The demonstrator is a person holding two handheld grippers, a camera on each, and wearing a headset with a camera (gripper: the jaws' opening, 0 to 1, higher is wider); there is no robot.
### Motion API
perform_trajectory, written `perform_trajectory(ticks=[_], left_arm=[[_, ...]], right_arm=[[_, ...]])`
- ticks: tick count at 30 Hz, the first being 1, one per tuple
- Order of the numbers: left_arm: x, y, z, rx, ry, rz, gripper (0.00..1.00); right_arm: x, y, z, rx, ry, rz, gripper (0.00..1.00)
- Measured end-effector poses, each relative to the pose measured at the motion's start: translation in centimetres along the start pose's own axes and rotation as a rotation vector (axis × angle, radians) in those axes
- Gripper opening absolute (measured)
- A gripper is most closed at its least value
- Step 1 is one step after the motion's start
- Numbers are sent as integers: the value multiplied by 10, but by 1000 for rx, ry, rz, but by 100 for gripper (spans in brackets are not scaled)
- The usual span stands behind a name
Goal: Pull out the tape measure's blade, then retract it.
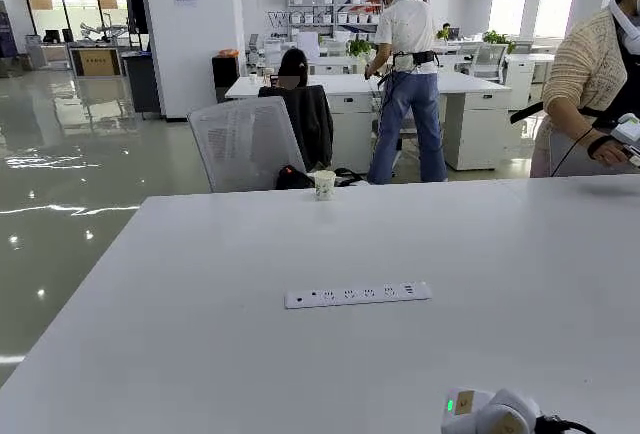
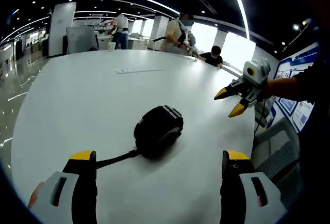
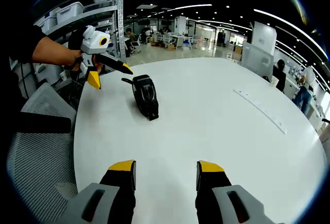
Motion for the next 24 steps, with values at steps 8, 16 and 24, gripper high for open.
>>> perform_trajectory(ticks=[8,16,24], left_arm=[[-6,13,-8,25,-47,-32,99],[-14,23,-18,62,-121,-65,99],[-14,36,-21,60,-94,-52,99]], right_arm=[[-14,18,7,-43,-80,25,52],[-37,35,7,-54,-127,12,62],[-58,55,12,-74,-134,-9,69]])
Point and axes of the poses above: the centre of the closed fingertips' face, and the gripper's own axes: y roughly backward along the fingers, z roughly to its right, x roughly out of its top, the point moved 2 cm from there along y, roughly backward along the fingers, and after that the axes turned 7 degrees about y, right-handed, at the moved point
